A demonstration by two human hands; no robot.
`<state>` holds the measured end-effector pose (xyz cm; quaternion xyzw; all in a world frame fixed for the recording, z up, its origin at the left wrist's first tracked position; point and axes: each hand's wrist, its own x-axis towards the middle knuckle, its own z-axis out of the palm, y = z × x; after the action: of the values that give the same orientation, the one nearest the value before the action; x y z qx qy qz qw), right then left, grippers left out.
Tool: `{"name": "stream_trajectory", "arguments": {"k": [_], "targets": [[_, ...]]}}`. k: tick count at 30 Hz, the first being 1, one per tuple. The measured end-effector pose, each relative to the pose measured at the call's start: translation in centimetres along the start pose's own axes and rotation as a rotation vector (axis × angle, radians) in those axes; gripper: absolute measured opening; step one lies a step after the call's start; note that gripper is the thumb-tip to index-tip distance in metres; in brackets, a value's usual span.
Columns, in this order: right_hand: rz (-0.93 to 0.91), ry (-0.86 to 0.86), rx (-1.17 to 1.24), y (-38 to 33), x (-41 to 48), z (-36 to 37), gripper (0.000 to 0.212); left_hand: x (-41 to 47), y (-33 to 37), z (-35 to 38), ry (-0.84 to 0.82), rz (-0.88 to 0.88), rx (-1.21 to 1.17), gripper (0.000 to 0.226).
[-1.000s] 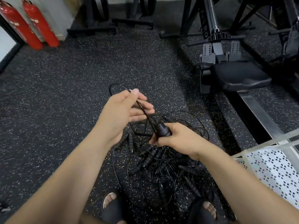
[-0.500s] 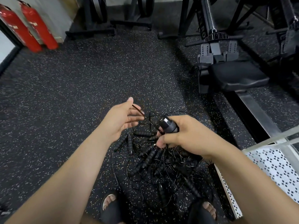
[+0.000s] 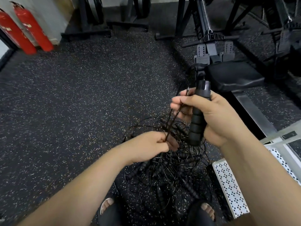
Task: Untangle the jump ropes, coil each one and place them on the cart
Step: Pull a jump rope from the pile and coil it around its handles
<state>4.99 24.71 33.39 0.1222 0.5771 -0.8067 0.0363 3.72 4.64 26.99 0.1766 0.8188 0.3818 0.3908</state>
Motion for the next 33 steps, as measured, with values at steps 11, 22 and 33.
{"name": "stream_trajectory", "arguments": {"k": [11, 22, 33], "targets": [[0.107, 0.021, 0.16, 3.4, 2.9, -1.0, 0.028, -1.3, 0.8, -1.1, 0.145, 0.096, 0.076, 0.028], [0.402, -0.412, -0.368, 7.3, 2.2, 1.5, 0.035, -1.9, 1.0, -4.3, 0.546, 0.243, -0.556, 0.029], [0.171, -0.379, -0.518, 6.1, 1.3, 2.1, 0.023, -0.3, -1.9, -6.0, 0.754, 0.156, -0.816, 0.033]]}}
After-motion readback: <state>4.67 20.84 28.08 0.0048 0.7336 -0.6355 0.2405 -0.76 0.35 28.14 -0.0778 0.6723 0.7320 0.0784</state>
